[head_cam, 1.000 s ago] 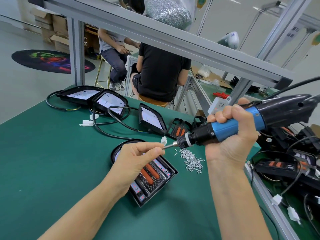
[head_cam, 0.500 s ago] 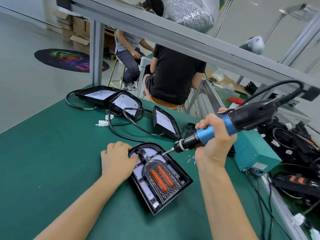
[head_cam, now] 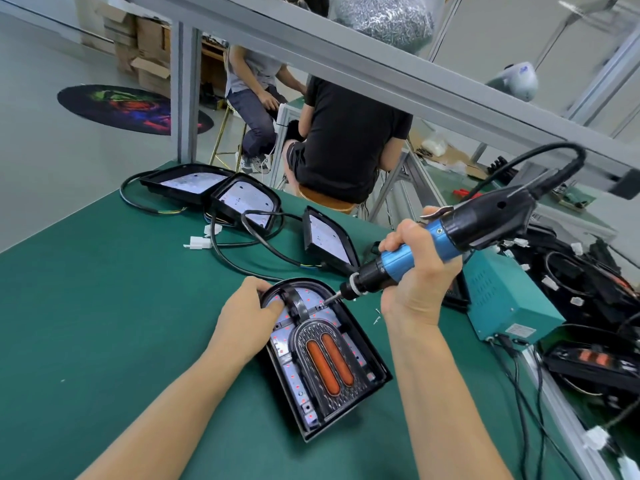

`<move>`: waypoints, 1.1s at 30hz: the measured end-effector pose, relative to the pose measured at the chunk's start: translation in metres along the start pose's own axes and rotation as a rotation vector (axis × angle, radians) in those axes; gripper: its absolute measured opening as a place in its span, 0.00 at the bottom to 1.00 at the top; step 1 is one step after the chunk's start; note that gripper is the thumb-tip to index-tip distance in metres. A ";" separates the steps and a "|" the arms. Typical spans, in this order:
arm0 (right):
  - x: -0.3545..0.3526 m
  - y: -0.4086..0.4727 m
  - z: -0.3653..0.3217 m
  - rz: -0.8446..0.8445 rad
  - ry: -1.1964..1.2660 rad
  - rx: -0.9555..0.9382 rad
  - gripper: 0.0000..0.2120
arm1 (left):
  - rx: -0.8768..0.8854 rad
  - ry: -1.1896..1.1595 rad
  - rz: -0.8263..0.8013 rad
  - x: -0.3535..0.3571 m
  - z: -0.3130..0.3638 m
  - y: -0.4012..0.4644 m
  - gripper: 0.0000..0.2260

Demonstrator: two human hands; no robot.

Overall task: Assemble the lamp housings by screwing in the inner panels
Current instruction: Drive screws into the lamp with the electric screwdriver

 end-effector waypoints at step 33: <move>0.005 -0.009 -0.002 -0.202 -0.223 0.084 0.13 | 0.012 -0.263 -0.017 0.005 -0.001 -0.004 0.06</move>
Point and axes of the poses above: each hand's wrist, its own y-axis towards the middle knuckle, its own x-axis out of the palm, z = x × y, the point moved 3 cm from there along y, towards the middle knuckle, and after that the axes turned 15 degrees about -z, right-handed, at the moved point
